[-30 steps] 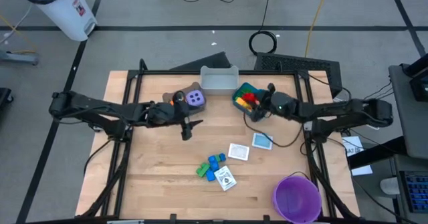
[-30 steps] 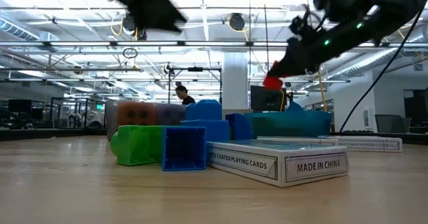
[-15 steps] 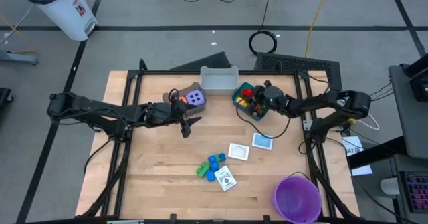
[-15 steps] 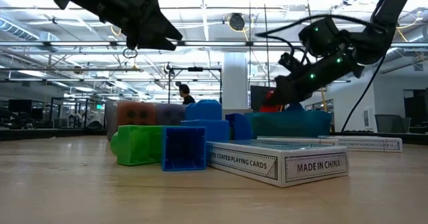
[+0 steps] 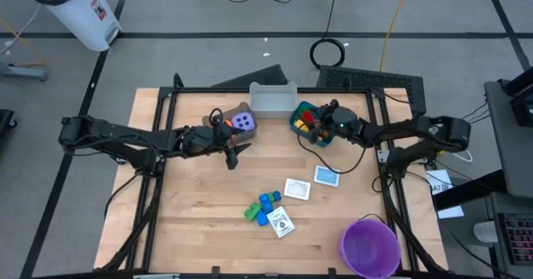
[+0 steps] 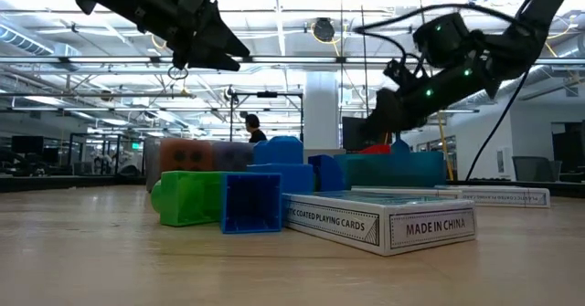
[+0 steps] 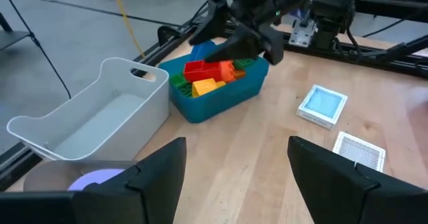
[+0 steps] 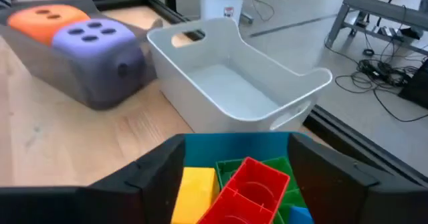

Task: Pick & Place Toys
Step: Put the blue 2 studs game piece into the blue bin

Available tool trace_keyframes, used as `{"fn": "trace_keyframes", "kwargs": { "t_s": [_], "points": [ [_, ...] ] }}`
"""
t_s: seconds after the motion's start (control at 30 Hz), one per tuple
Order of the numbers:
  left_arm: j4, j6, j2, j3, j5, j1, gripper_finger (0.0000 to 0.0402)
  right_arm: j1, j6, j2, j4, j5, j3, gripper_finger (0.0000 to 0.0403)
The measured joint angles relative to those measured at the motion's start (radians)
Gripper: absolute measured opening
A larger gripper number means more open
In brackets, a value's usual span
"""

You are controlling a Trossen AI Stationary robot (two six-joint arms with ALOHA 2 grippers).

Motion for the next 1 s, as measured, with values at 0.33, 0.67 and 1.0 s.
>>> {"fn": "trace_keyframes", "kwargs": {
  "t_s": [0.33,0.67,1.0],
  "points": [
    [-0.001,-0.025,0.0,0.0,0.002,-0.001,0.0269,0.132,0.031,-0.335,-0.25,-0.077,0.001,0.0293],
    [-0.001,-0.03,0.0,0.0,0.004,-0.002,0.0269,0.243,0.058,-0.46,-0.383,-0.075,0.001,0.0279],
    [0.0,-0.056,0.0,0.0,0.004,-0.002,0.0269,0.282,0.056,-0.458,-0.385,-0.076,0.001,0.0279]
  ]
}}
